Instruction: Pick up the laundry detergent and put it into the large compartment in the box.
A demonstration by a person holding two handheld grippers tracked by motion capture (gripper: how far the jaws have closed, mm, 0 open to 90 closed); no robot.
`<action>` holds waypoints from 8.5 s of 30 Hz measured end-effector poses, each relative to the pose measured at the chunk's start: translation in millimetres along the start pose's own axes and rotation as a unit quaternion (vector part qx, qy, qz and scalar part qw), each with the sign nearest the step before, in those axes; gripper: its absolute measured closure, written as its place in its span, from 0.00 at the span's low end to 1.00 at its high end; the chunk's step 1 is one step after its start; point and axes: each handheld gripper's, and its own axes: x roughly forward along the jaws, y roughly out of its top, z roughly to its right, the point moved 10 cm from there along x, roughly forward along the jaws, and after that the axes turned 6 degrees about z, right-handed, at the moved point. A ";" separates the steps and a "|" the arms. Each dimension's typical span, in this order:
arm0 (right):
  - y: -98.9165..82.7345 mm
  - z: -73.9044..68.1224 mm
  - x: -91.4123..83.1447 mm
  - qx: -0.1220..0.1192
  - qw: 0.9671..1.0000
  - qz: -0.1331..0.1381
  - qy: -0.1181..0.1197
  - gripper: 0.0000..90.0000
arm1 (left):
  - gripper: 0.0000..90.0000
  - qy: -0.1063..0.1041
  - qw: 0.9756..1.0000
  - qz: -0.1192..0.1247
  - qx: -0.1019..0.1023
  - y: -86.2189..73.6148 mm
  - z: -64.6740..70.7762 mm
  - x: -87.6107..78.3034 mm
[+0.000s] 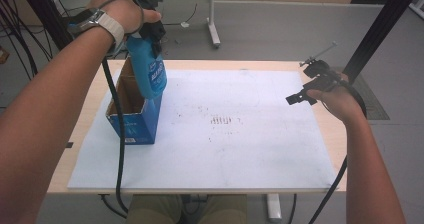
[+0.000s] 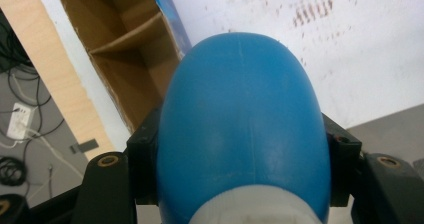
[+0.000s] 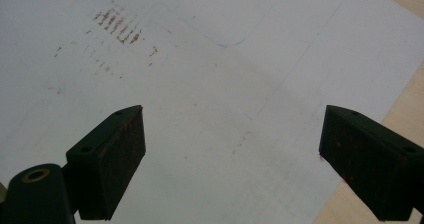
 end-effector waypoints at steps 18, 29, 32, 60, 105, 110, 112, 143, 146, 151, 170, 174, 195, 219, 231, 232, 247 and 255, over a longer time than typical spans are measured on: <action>4.2 -2.9 0.9 -0.006 1.000 0.003 0.002 0.12 | 0.42 0.000 0.998 0.009 -0.055 -9.5 -31.5 -6.7; 6.7 -3.7 4.3 -0.008 1.000 0.004 0.005 0.12 | 0.42 -0.002 0.997 0.010 -0.079 -13.3 -42.1 -9.2; 7.6 -4.1 5.4 -0.008 1.000 0.004 0.006 0.12 | 0.42 -0.002 0.996 0.011 -0.083 -14.2 -45.0 -10.3; 8.6 -3.5 10.4 -0.011 1.000 0.002 0.008 0.12 | 0.42 0.004 0.994 0.015 -0.108 -19.8 -61.9 -7.5; 4.8 -1.1 22.0 -0.006 1.000 -0.008 0.014 0.12 | 0.42 0.015 0.994 -0.009 -0.110 -12.5 -76.5 54.9; 4.3 -1.3 22.5 -0.005 1.000 -0.009 0.014 0.12 | 0.42 0.013 0.994 -0.010 -0.112 -13.8 -77.7 61.9; 4.4 -1.6 22.1 -0.005 1.000 -0.008 0.014 0.12 | 0.42 0.014 0.994 -0.010 -0.111 -13.7 -77.3 63.1; -1.2 -0.3 25.9 -0.001 1.000 -0.012 0.016 0.12 | 0.42 0.016 0.993 -0.012 -0.116 -19.7 -79.7 110.0; -0.9 -0.4 26.4 0.000 1.000 -0.012 0.017 0.12 | 0.42 0.014 0.993 -0.012 -0.118 -20.0 -79.8 114.1; -2.9 0.5 27.3 0.001 1.000 -0.012 0.018 0.12 | 0.42 0.012 0.993 -0.008 -0.120 -20.7 -79.3 121.3; -7.2 1.3 29.3 0.006 1.000 -0.016 0.014 0.12 | 0.42 0.012 0.993 -0.007 -0.121 -24.8 -80.2 149.8; -8.3 1.5 29.2 0.007 1.000 -0.017 0.014 0.12 | 0.42 0.011 0.993 -0.010 -0.120 -24.9 -80.5 154.7; -9.5 1.7 32.2 0.010 1.000 -0.023 0.015 0.12 | 0.42 0.011 0.993 -0.014 -0.119 -25.8 -81.7 172.3; -10.7 2.8 32.0 0.011 1.000 -0.025 0.013 0.12 | 0.41 0.010 0.993 -0.026 -0.116 -28.1 -83.9 193.6; -11.0 1.7 28.3 0.012 1.000 -0.025 0.011 0.12 | 0.41 0.009 0.993 -0.029 -0.116 -27.9 -84.5 194.6; -10.7 1.6 28.0 0.012 1.000 -0.025 0.010 0.12 | 0.41 0.009 0.993 -0.030 -0.115 -27.6 -84.5 194.5; -9.1 1.4 27.8 0.011 1.000 -0.024 0.010 0.12 | 0.41 0.010 0.993 -0.031 -0.113 -27.5 -83.8 194.8; -10.0 1.0 28.4 0.010 1.000 -0.024 0.011 0.12 | 0.41 0.010 0.993 -0.032 -0.112 -27.6 -83.7 194.6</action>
